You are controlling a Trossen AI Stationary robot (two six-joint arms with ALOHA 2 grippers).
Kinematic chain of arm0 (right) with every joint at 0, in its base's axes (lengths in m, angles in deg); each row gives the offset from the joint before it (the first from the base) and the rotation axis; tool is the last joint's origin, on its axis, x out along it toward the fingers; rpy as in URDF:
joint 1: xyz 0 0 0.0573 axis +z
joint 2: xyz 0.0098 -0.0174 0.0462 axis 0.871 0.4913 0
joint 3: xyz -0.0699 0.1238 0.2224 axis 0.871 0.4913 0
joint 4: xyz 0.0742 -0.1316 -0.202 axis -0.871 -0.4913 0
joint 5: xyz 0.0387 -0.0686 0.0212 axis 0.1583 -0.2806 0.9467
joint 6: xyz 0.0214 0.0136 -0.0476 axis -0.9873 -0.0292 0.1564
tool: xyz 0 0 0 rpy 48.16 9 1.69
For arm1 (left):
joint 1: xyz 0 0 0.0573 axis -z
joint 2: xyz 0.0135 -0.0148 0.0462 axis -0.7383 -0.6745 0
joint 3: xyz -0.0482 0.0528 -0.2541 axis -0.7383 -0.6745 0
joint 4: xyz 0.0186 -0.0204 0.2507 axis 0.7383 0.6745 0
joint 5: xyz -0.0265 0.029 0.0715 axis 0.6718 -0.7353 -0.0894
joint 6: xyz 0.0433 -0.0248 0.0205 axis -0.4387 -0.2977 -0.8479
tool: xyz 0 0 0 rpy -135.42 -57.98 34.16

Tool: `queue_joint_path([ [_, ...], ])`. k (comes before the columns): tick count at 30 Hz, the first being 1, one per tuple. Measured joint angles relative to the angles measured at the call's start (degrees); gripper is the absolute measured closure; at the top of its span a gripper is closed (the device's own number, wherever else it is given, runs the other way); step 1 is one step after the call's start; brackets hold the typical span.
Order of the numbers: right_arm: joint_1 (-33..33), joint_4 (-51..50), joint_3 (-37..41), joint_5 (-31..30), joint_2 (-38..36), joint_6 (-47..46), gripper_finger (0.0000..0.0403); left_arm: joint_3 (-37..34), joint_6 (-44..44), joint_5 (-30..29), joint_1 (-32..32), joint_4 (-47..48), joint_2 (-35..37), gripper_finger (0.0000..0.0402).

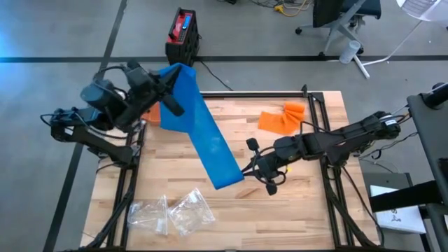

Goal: Roll bandage
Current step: Roll the blue bandage

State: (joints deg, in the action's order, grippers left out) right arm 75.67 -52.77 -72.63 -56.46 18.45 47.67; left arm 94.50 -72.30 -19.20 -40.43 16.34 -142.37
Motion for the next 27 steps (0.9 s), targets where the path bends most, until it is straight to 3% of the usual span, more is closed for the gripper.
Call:
queue_joint_path([
  [7,4.4,-4.4,-6.0,0.1,-0.6,1.4,0.04,0.0,4.0,-1.0,-5.7,9.2,-0.7,0.04],
  [14,8.1,-6.8,-10.2,0.3,-2.2,3.3,0.04,-3.9,6.3,-0.7,-9.4,11.6,-1.2,0.04],
  [20,10.1,-7.3,-12.6,0.4,-2.4,5.9,0.04,-7.6,9.6,5.8,-10.8,11.9,-1.2,0.04],
  [27,10.6,-10.4,-16.7,0.4,-2.4,7.2,0.04,-13.6,10.6,7.3,-11.2,13.3,-1.0,0.04],
])
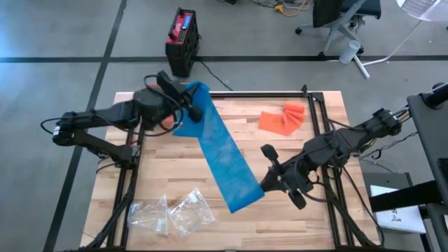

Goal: Roll bandage
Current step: Roll the blue bandage

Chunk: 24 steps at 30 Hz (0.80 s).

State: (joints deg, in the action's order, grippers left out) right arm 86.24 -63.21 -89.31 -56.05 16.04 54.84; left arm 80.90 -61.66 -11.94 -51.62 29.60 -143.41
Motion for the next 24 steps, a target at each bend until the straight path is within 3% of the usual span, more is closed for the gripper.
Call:
queue_joint_path([
  [9,0.0,-3.9,-5.5,-0.5,-0.1,2.3,0.04,-9.2,6.7,12.1,-0.3,-0.8,0.3,0.04],
  [17,-0.1,0.0,-6.5,-0.6,0.2,1.9,0.04,-17.3,9.0,19.4,-0.3,-15.1,-2.8,0.0399],
  [24,-0.2,5.2,-6.5,-7.7,0.2,1.9,0.04,-18.9,11.7,25.2,-0.1,-23.2,-8.1,0.0399],
])
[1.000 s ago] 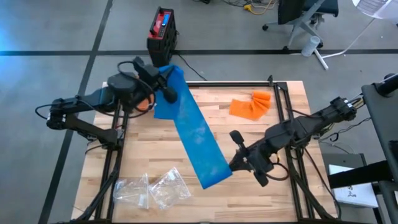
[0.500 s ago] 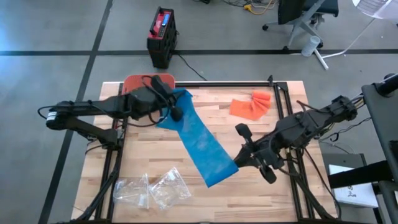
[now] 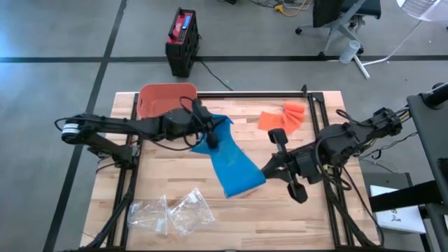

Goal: Roll bandage
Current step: Roll the blue bandage

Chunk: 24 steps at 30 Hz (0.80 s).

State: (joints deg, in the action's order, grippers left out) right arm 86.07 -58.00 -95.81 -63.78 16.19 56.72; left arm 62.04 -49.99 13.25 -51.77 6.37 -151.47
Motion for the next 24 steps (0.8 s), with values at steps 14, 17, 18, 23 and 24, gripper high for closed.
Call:
queue_joint_path([
  [14,-0.6,6.2,-0.2,-6.7,0.5,2.7,0.04,0.3,6.2,14.2,0.4,-6.6,-10.4,0.04],
  [17,-1.3,6.4,-0.1,-10.8,0.4,3.4,0.04,0.5,7.3,17.9,0.7,-8.5,-11.4,0.0397],
  [18,-1.6,6.4,-0.1,-12.1,0.4,4.1,0.04,0.5,7.9,18.7,0.8,-9.3,-11.6,0.0398],
  [23,-3.1,6.4,0.0,-15.4,0.4,7.9,0.04,0.5,10.6,19.5,2.2,-10.4,-11.6,0.0399],
  [24,-3.4,6.4,0.0,-15.8,0.4,8.6,0.04,0.5,10.8,19.5,2.6,-10.4,-11.6,0.0397],
])
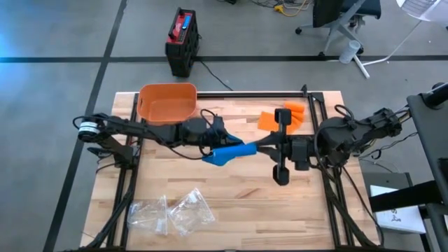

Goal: Roll bandage
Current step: Roll the blue bandage

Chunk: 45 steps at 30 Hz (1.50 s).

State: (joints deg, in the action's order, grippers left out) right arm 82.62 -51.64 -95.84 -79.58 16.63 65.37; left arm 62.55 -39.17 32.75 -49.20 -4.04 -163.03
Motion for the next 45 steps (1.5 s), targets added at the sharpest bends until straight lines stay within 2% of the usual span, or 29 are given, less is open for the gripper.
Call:
queue_joint_path([
  [8,-1.6,-0.5,0.1,-0.9,0.0,0.8,0.04,0.0,-1.7,0.1,2.6,0.5,2.0,0.0389],
  [12,-1.6,-0.5,0.1,-0.9,0.0,0.4,0.04,-0.1,-6.5,-3.0,2.7,4.1,5.3,0.0364],
  [18,-1.6,-0.9,-0.2,-0.9,-0.1,-1.2,0.04,-0.2,-14.9,-14.1,2.4,10.1,11.4,0.0287],
  [26,-1.6,-0.8,-0.3,-0.7,-0.1,-0.7,0.04,-0.1,-19.6,-15.6,0.5,12.9,20.9,0.016],
  [31,-1.6,-0.8,-0.3,-0.4,-0.1,-1.2,0.04,-0.6,-22.4,-18.2,-1.1,14.5,25.3,0.0095],
  [35,-1.6,-0.9,-0.3,1.9,-0.2,-2.6,0.04,-0.7,-18.2,-17.1,-2.3,14.5,26.0,0.0059],
  [39,-1.6,-1.0,-0.3,3.7,-0.2,-3.2,0.04,-0.7,-10.0,-10.3,-4.1,13.9,25.6,0.0034],
  [42,-1.6,-1.4,-0.3,3.8,-0.2,-3.2,0.04,-0.7,1.8,-4.7,-6.0,13.6,25.2,0.0027],
  [45,-1.6,-2.7,-0.3,4.1,-0.5,-3.3,0.04,-1.0,14.2,-3.1,-8.7,14.1,25.0,0.0029],
])
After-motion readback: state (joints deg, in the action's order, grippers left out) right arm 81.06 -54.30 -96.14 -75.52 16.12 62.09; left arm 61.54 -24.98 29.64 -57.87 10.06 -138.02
